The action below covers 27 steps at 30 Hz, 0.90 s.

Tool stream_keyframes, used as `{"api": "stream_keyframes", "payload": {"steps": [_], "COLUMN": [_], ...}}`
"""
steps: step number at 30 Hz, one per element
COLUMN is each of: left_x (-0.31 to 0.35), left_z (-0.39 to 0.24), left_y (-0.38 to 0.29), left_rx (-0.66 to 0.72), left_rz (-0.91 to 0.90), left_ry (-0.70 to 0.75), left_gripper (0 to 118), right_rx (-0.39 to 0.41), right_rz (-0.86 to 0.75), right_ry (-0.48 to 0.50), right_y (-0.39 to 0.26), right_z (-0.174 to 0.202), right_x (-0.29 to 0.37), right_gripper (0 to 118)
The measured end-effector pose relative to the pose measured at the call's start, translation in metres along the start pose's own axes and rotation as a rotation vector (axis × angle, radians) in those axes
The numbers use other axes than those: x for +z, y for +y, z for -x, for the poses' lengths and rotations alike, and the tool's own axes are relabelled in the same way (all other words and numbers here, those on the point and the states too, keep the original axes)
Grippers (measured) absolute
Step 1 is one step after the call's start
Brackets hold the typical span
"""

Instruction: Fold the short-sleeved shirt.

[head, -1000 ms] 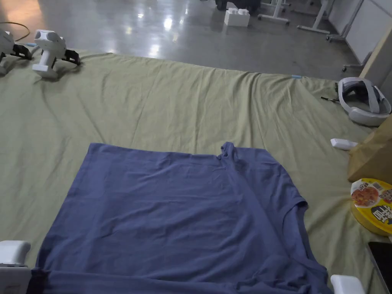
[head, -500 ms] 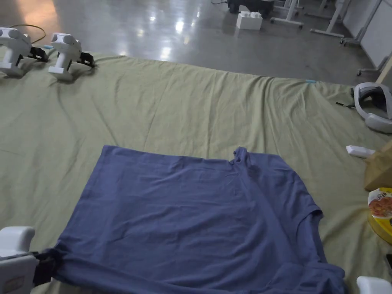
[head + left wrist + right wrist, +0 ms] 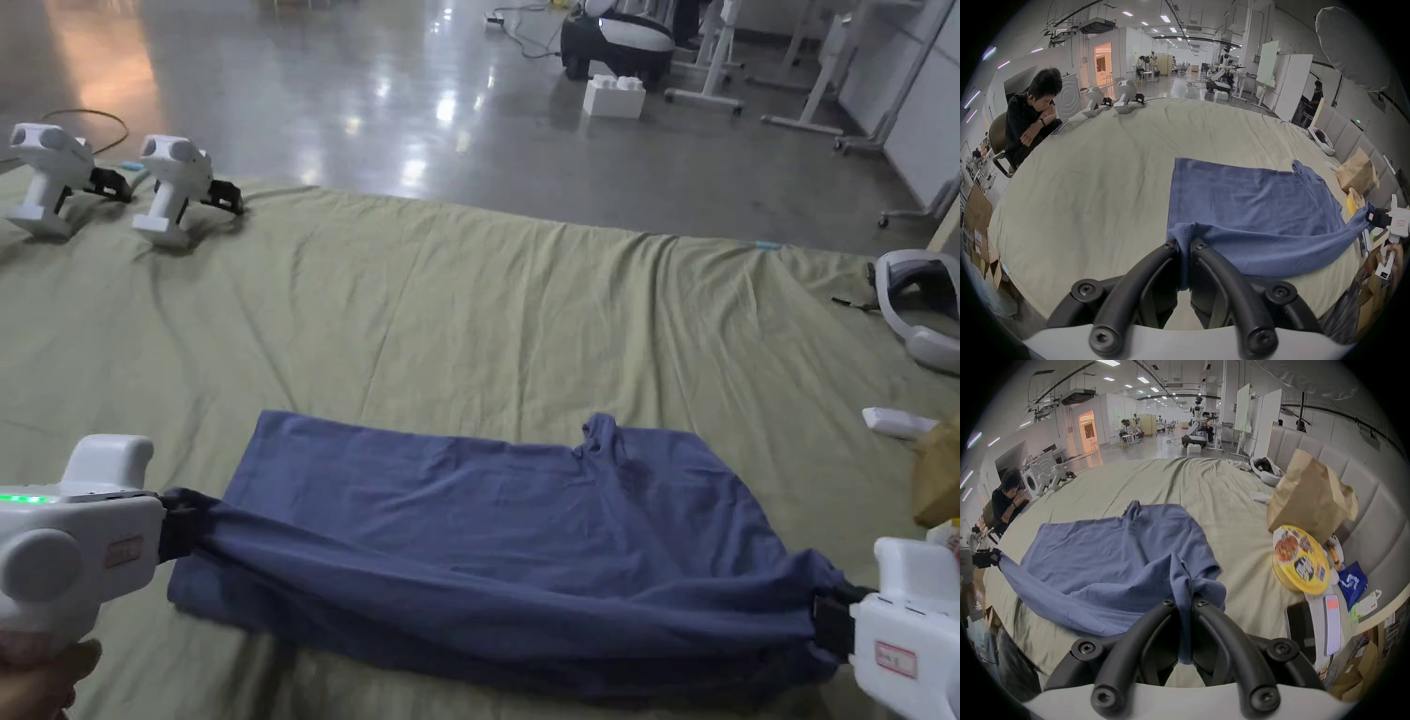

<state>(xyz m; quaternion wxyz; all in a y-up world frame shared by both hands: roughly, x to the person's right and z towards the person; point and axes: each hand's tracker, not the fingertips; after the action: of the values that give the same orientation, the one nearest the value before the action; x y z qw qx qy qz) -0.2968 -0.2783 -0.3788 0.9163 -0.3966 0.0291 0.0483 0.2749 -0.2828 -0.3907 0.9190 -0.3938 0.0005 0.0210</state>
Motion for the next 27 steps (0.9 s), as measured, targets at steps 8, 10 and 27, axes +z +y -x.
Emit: {"api": "stream_keyframes", "payload": {"steps": [8,10,27], "left_x": [-0.057,-0.071,-0.057], "left_z": [0.000,0.000,-0.024], "left_y": [0.020,0.020,0.028], "left_rx": [0.025,0.031,-0.003], "left_rz": [0.018,0.036,-0.045], "left_ry": [0.033,0.040,0.046], "left_gripper": [10,10,66], "right_rx": [0.002,0.017,-0.085], "right_rz": [0.026,0.053,-0.170], "right_ry": [-0.015,-0.023,-0.010], "right_y": [0.037,0.037,0.044], "right_z": [0.009,0.012,0.028], "right_x": [-0.075,-0.093,-0.057], "right_gripper": [9,9,74]}}
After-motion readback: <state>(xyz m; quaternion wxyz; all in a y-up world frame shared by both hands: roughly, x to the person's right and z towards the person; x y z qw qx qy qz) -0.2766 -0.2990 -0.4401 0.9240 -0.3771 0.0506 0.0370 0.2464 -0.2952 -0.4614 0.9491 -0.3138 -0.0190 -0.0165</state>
